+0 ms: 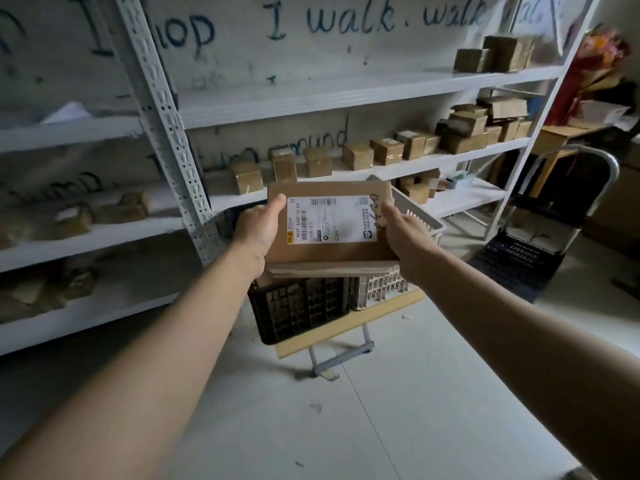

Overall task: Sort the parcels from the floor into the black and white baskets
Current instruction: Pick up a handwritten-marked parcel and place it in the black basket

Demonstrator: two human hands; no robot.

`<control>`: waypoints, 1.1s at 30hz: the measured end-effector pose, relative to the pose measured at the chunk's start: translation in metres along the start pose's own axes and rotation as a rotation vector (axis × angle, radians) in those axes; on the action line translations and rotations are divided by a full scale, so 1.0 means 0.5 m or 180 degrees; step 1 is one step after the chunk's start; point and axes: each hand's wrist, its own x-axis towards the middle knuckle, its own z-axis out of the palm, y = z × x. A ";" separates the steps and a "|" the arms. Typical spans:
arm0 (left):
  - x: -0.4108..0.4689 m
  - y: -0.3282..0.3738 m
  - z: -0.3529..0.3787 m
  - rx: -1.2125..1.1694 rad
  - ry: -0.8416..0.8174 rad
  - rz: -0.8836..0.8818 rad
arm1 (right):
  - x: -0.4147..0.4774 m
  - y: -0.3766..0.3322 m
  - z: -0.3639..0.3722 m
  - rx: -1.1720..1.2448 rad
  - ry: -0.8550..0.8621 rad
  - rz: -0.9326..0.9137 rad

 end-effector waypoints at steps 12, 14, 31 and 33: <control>0.253 0.036 0.027 -0.0046 0.0728 -0.0079 | 0.326 -0.071 0.109 -0.0321 -0.0490 0.0096; 0.292 0.033 0.029 0.0001 0.0809 -0.0121 | 0.368 -0.076 0.128 -0.0340 -0.0552 0.0114; 0.609 -0.164 0.010 -0.0017 0.0924 -0.0837 | 0.661 0.067 0.343 -0.0657 -0.0546 0.0816; 0.639 -0.188 0.002 0.0060 0.0945 -0.0902 | 0.688 0.088 0.370 -0.0694 -0.0528 0.0910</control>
